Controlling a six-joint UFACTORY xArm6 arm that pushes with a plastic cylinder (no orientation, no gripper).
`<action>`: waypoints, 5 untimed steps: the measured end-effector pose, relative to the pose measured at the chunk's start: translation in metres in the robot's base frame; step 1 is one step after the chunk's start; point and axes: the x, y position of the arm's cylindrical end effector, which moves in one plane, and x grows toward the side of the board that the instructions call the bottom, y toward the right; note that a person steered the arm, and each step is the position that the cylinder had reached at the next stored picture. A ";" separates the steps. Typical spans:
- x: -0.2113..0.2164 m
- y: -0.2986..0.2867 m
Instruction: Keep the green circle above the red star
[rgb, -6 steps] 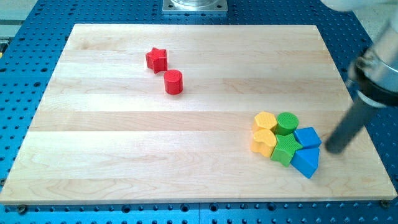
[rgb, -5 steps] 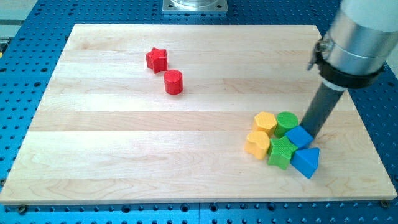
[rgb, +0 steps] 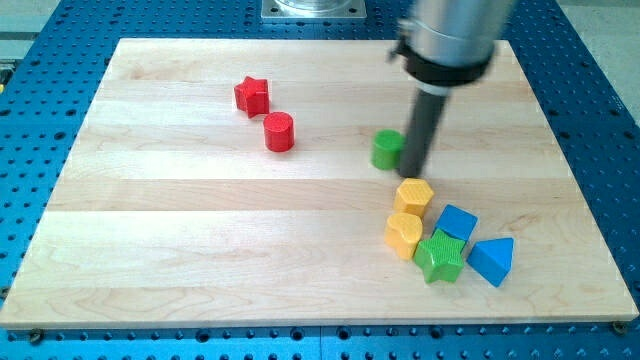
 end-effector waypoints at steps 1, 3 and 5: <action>-0.036 -0.058; -0.107 -0.127; -0.163 -0.165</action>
